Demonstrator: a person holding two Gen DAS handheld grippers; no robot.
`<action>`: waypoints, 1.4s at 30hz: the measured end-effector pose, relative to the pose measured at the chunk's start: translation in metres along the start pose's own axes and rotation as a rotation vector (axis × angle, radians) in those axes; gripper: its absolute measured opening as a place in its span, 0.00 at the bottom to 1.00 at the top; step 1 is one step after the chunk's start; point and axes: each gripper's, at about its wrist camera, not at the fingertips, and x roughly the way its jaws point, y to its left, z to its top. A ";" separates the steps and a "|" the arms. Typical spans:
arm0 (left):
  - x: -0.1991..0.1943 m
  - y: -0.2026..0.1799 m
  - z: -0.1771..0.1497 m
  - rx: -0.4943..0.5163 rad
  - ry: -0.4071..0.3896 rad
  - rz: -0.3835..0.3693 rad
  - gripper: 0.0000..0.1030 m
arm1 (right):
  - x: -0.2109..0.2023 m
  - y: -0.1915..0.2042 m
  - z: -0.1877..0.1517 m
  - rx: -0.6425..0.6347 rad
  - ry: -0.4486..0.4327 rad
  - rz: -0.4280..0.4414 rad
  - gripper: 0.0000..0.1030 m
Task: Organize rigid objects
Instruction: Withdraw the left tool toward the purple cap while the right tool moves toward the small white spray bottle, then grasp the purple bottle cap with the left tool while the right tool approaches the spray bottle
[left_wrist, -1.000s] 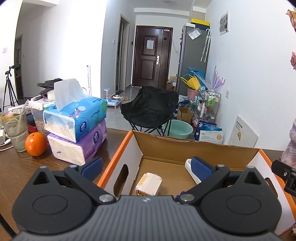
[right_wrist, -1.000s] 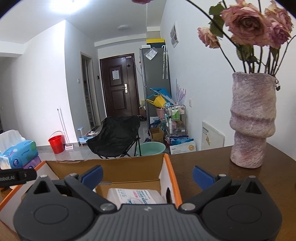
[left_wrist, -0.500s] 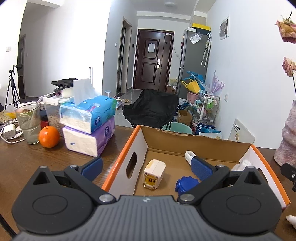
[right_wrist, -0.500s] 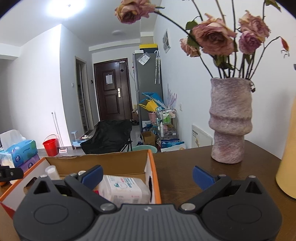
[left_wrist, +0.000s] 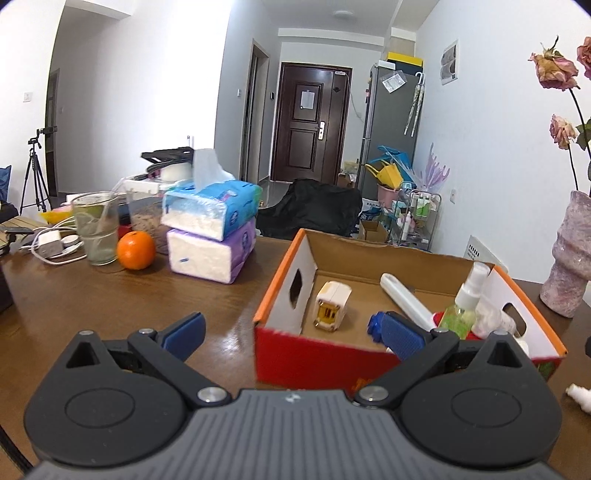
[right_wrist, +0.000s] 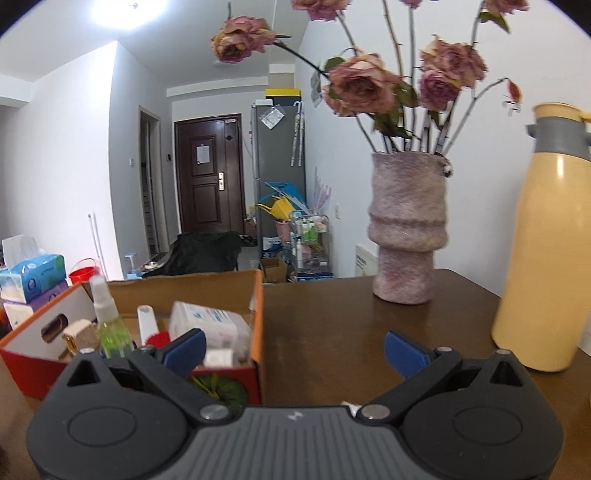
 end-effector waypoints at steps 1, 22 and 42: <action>-0.005 0.002 -0.003 0.000 -0.001 0.002 1.00 | -0.005 -0.003 -0.003 -0.002 0.001 -0.009 1.00; -0.061 0.044 -0.060 0.000 0.087 0.037 1.00 | -0.082 -0.047 -0.056 0.023 0.034 -0.099 1.00; -0.042 0.049 -0.079 0.021 0.168 0.063 1.00 | -0.101 -0.058 -0.073 0.055 0.061 -0.129 1.00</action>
